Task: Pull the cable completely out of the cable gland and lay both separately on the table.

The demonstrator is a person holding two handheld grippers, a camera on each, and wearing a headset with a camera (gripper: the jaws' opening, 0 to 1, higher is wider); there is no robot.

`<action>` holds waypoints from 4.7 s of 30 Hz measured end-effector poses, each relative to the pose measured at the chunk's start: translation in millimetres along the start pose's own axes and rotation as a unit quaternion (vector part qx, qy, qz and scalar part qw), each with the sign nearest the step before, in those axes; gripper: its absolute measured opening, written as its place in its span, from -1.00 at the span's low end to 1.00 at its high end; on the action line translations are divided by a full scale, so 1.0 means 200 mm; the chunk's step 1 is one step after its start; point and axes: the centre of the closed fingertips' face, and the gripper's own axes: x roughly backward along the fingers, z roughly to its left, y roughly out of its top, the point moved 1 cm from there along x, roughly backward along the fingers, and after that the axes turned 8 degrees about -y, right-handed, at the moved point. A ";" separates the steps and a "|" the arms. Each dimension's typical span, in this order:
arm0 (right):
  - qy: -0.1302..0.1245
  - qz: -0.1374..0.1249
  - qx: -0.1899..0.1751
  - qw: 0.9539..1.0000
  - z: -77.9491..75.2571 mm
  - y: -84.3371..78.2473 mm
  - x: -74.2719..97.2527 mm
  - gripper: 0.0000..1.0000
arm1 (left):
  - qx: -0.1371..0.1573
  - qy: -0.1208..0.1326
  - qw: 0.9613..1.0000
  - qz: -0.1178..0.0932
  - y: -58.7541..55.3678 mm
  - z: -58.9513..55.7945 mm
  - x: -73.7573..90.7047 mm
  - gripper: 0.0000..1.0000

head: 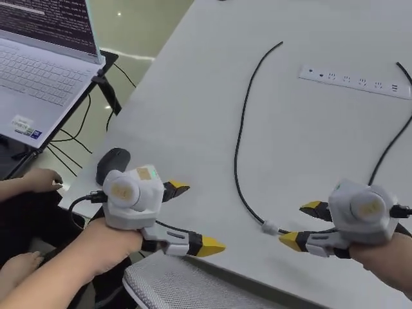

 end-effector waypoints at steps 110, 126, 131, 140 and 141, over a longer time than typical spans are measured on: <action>0.068 -0.008 0.260 0.963 0.26 0.15 0.45 -0.87 | -0.209 -0.142 0.966 0.057 0.30 -0.52 -0.41 -0.38; 0.071 -0.010 0.276 0.958 0.27 0.11 0.44 -0.87 | -0.208 -0.164 0.961 0.074 0.28 -0.57 -0.45 -0.67; 0.069 -0.012 0.278 0.958 0.27 0.11 0.43 -0.87 | -0.218 -0.166 0.959 0.078 0.27 -0.57 -0.46 -0.68; 0.046 -0.032 0.293 0.954 0.27 0.12 0.43 -0.85 | -0.245 -0.162 0.953 0.078 0.28 -0.55 -0.46 -0.69; 0.046 -0.033 0.292 0.955 0.27 0.12 0.43 -0.85 | -0.243 -0.163 0.953 0.078 0.28 -0.55 -0.45 -0.69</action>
